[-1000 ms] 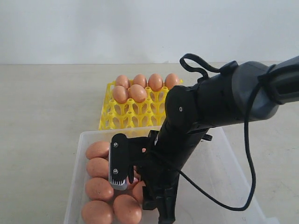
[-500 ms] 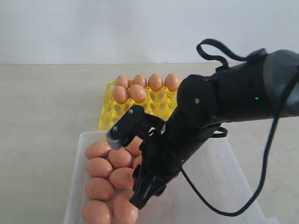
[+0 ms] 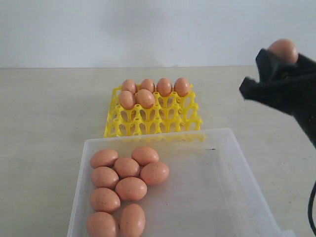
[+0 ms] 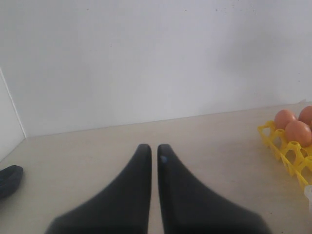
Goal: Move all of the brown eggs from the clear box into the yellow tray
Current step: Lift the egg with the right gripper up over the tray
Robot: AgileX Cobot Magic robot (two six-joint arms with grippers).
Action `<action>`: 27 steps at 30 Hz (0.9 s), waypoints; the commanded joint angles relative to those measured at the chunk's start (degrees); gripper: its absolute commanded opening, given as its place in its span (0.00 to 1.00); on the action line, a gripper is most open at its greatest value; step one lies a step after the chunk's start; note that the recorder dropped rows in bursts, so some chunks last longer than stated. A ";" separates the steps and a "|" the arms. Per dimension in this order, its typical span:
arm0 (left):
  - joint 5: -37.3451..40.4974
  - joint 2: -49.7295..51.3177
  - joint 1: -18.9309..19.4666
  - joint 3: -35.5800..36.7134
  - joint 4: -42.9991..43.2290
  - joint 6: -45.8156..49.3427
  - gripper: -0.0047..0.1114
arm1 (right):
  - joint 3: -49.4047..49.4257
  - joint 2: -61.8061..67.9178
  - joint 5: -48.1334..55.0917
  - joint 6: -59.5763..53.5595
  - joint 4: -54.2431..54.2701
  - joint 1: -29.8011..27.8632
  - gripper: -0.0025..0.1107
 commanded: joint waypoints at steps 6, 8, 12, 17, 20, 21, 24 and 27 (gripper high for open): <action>-0.03 -0.17 -0.37 0.21 -0.16 0.16 0.08 | -24.92 12.63 9.29 35.45 -10.73 -12.15 0.02; -0.03 -0.17 -0.37 0.21 -0.16 0.16 0.08 | -29.73 17.53 13.97 45.97 -27.04 -18.40 0.02; -0.03 -0.17 -0.37 0.21 -0.16 0.16 0.08 | -40.17 27.38 11.55 77.23 -68.36 -28.87 0.02; -0.03 -0.17 -0.37 0.21 -0.16 0.16 0.08 | -52.13 39.61 -5.34 98.26 -98.18 -36.70 0.02; -0.03 -0.17 -0.37 0.21 -0.16 0.16 0.08 | -55.27 45.68 -5.34 103.15 -107.76 -38.46 0.02; -0.03 -0.17 -0.37 0.21 -0.16 0.16 0.08 | -55.58 46.78 -5.34 103.15 -110.97 -38.61 0.02; -0.03 -0.17 -0.37 0.21 -0.16 0.16 0.08 | -55.67 48.29 -5.34 100.85 -121.70 -38.61 0.02; -0.03 -0.17 -0.37 0.21 -0.16 0.16 0.08 | -55.67 48.22 -5.34 93.08 -133.52 -38.09 0.02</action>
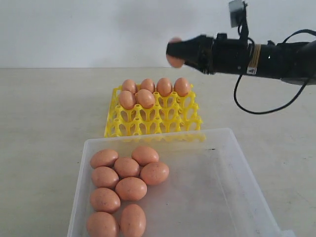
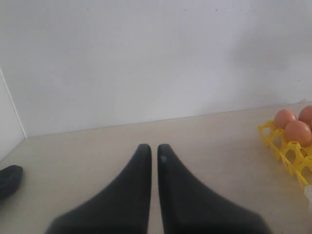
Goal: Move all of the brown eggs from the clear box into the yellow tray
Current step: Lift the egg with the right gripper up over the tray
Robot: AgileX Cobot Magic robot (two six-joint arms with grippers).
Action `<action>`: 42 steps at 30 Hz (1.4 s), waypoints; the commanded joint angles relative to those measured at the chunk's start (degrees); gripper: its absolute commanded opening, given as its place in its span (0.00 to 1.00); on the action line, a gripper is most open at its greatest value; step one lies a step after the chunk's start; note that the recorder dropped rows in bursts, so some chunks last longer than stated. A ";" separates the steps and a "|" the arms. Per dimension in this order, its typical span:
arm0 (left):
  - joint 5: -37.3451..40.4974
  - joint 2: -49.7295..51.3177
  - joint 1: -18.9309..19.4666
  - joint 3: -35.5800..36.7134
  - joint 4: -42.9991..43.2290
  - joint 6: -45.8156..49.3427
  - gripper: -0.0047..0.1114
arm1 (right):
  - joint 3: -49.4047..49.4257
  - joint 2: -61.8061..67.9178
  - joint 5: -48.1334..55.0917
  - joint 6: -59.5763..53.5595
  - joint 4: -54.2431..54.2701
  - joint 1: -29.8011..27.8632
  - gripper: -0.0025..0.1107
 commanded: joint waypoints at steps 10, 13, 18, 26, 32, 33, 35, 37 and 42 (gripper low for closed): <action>-0.03 -0.17 -0.37 0.21 -0.16 0.16 0.08 | -0.56 -0.37 16.69 -31.83 -13.36 5.42 0.02; -0.03 -0.17 -0.37 0.21 -0.16 0.16 0.08 | -0.56 0.09 20.42 -38.50 -5.55 6.83 0.02; -0.03 -0.17 -0.37 0.21 -0.16 0.16 0.08 | -2.64 3.29 21.75 -50.62 21.74 6.95 0.02; -0.03 -0.17 -0.37 0.21 -0.16 0.16 0.08 | -9.24 12.16 13.90 -48.82 32.78 6.95 0.02; -0.03 -0.17 -0.37 0.21 -0.16 0.16 0.08 | -13.93 15.80 2.87 -40.42 44.55 6.95 0.02; -0.03 -0.17 -0.37 0.21 -0.16 0.16 0.08 | -14.47 16.07 0.47 -37.29 48.41 6.95 0.02; -0.03 -0.17 -0.37 0.21 -0.16 0.16 0.08 | -15.16 16.07 -1.75 -29.10 54.18 6.95 0.02; -0.03 -0.17 -0.37 0.21 -0.16 0.16 0.08 | -16.05 16.07 -1.75 -21.45 56.36 6.95 0.02; -0.03 -0.17 -0.37 0.21 -0.16 0.16 0.08 | -19.33 15.57 -1.75 -12.12 38.83 6.95 0.02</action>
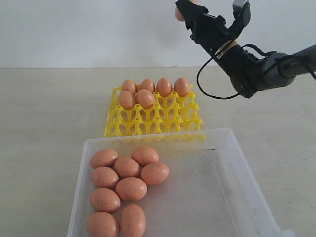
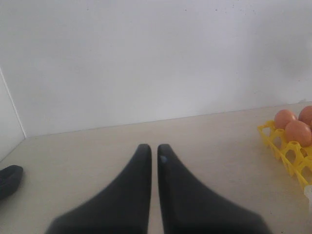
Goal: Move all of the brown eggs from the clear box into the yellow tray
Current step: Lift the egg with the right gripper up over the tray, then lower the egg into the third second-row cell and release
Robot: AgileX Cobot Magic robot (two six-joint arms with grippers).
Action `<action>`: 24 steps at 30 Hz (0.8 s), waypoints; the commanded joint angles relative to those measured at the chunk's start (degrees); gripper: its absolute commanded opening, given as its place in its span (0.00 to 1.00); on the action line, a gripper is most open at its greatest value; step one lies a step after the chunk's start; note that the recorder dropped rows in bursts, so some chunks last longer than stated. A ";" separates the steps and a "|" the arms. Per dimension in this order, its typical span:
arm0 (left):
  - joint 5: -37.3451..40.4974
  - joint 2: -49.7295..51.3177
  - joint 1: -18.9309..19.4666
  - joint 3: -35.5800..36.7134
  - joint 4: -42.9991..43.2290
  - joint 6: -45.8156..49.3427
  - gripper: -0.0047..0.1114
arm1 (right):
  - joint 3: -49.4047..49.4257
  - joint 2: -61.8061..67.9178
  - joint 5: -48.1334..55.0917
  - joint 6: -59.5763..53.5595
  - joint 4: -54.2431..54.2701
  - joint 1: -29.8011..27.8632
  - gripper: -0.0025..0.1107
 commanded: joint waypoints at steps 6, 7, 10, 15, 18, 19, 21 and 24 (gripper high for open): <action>-0.03 -0.17 -0.37 0.21 -0.16 0.16 0.08 | -7.17 -0.84 -1.24 12.70 -51.16 0.44 0.02; -0.03 -0.17 -0.37 0.21 -0.16 0.16 0.08 | -7.17 -0.84 -1.24 12.70 -55.82 0.56 0.02; -0.03 -0.17 -0.37 0.21 -0.16 0.16 0.08 | -7.17 -0.73 -1.24 11.15 -65.28 0.61 0.02; -0.03 -0.17 -0.37 0.21 -0.16 0.16 0.08 | -7.17 -0.73 3.03 8.00 -67.69 0.61 0.02; -0.03 -0.17 -0.37 0.21 -0.16 0.16 0.08 | -7.17 -0.73 8.54 5.88 -67.69 0.61 0.02; -0.03 -0.17 -0.37 0.21 -0.16 0.16 0.08 | -7.17 -0.73 10.60 5.88 -67.69 0.61 0.02; -0.03 -0.17 -0.37 0.21 -0.16 0.16 0.08 | -7.17 -0.73 13.69 5.88 -67.69 0.61 0.02; -0.03 -0.17 -0.37 0.21 -0.16 0.16 0.08 | -7.17 -0.73 16.79 6.20 -65.30 0.48 0.02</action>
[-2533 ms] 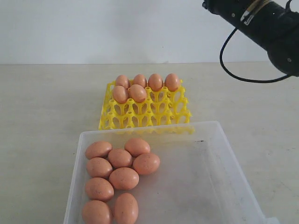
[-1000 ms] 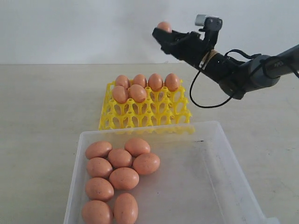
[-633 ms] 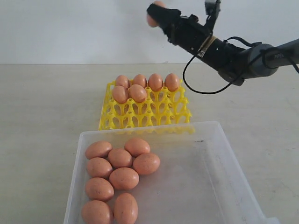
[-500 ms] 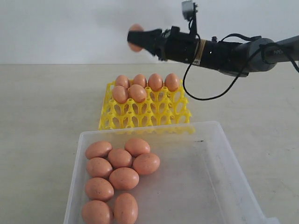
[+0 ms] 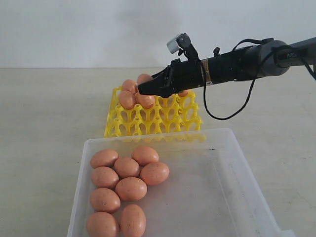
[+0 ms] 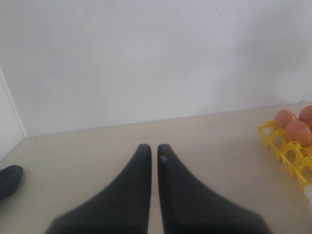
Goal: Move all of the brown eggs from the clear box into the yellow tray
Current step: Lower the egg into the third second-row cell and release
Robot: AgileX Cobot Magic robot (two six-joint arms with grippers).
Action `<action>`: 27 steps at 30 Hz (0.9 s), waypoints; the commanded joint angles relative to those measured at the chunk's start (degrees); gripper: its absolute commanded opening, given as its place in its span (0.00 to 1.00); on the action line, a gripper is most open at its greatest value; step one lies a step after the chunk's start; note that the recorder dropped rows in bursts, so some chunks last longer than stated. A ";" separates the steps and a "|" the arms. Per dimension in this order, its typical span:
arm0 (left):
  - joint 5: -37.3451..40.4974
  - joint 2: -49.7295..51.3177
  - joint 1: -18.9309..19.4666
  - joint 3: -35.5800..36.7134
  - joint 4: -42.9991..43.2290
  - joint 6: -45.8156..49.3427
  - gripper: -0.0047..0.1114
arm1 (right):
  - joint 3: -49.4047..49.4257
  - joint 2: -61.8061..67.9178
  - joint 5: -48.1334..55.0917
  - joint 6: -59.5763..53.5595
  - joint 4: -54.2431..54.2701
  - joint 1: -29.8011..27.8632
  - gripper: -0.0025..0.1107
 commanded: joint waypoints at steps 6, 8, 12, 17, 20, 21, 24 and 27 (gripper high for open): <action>-0.03 -0.17 -0.37 0.21 -0.16 0.16 0.08 | -0.49 -0.63 4.71 2.48 8.02 -0.37 0.02; -0.03 -0.17 -0.37 0.21 -0.16 0.16 0.08 | -0.49 -0.63 5.57 4.65 8.20 -0.51 0.02; -0.03 -0.17 -0.37 0.21 -0.16 0.16 0.08 | 2.50 -1.40 8.24 2.23 16.24 -2.04 0.02; -0.03 -0.17 -0.37 0.21 -0.16 0.16 0.08 | 8.56 -4.31 9.71 -5.69 16.49 -3.07 0.02; -0.03 -0.17 -0.37 0.21 -0.16 0.16 0.08 | 8.88 -4.75 11.75 -7.37 16.49 -2.83 0.02; -0.03 -0.17 -0.37 0.21 -0.16 0.16 0.08 | 8.88 -4.75 11.03 -7.48 15.66 -2.72 0.02; -0.03 -0.17 -0.37 0.21 -0.16 0.16 0.08 | 8.88 -4.75 8.28 -6.99 8.81 -2.46 0.02; -0.03 -0.17 -0.37 0.21 -0.16 0.16 0.08 | 8.88 -4.75 8.17 -5.85 3.83 -2.36 0.02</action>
